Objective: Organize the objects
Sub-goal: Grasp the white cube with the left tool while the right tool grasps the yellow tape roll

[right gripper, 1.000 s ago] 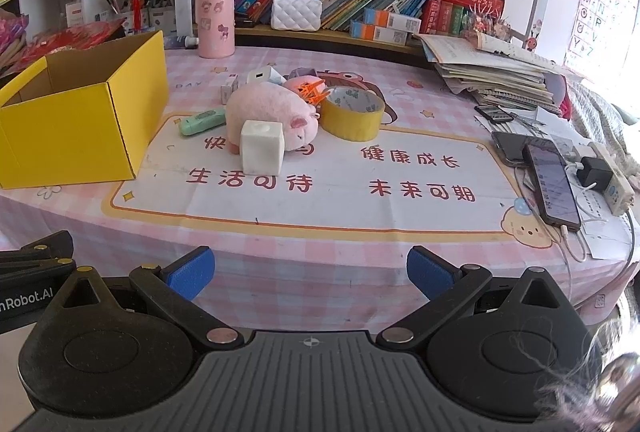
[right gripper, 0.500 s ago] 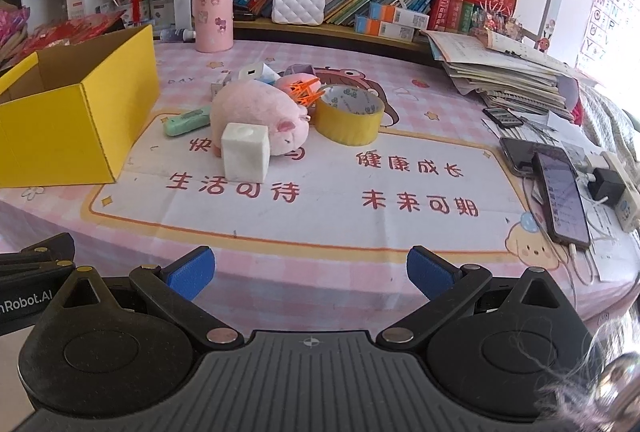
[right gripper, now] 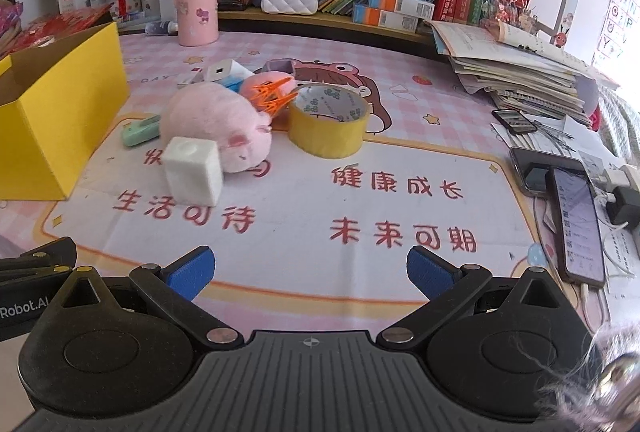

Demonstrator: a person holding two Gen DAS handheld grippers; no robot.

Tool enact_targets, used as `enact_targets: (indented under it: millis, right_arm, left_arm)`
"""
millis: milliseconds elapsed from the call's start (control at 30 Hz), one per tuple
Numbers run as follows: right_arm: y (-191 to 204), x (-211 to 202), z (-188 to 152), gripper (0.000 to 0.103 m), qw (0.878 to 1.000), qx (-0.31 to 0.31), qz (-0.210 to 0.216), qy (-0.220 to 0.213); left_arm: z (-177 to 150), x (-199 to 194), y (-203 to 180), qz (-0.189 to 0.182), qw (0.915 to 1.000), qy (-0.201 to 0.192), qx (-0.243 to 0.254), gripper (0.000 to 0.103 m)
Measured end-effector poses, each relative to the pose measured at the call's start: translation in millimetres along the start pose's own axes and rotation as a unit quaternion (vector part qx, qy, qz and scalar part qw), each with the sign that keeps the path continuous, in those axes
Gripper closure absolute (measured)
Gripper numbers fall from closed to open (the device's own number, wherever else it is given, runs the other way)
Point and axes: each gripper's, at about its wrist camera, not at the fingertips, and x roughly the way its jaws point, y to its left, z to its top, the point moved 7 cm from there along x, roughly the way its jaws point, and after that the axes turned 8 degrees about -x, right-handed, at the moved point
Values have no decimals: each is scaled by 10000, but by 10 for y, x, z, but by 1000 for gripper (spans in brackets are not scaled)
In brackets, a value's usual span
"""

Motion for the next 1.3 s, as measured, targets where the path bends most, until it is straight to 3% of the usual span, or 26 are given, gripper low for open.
enact_targets:
  millis: [133, 233, 400, 600, 733, 867, 1000, 1200, 1300]
  right_arm:
    - [-192, 160, 114, 0, 9999, 94, 7, -73]
    - [-339, 261, 209, 0, 9997, 115, -4, -227]
    - [-525, 385, 348, 0, 9991, 29, 99, -410]
    - [-678, 531, 527, 0, 9980, -37, 284, -558]
    - [-710, 652, 651, 0, 9971, -127, 444, -611]
    - [-692, 829, 765, 1, 9961, -256, 592, -605]
    - [-598, 1053, 843, 1, 9946, -459, 745, -562]
    - [-423, 1448, 947, 2, 9923, -748, 912, -372]
    - [-387, 1567, 954, 11, 9916, -800, 963, -330]
  left_arm:
    - [80, 91, -156, -159, 9999, 31, 30, 0]
    - [126, 188, -291, -495, 9987, 114, 30, 0]
    - [201, 351, -563, -846, 9963, 94, 109, 8]
    - [267, 622, -906, -940, 9949, 21, 379, 35]
    - [270, 794, -1030, -1001, 9940, 95, 425, 59]
    - [268, 752, -997, -1129, 9932, 98, 261, 66]
    - [263, 534, -811, -1301, 9915, 62, -80, 67]
    - [251, 241, -472, -1248, 9907, 65, -537, 67]
    - [227, 152, -350, -1151, 9912, 65, -649, 68]
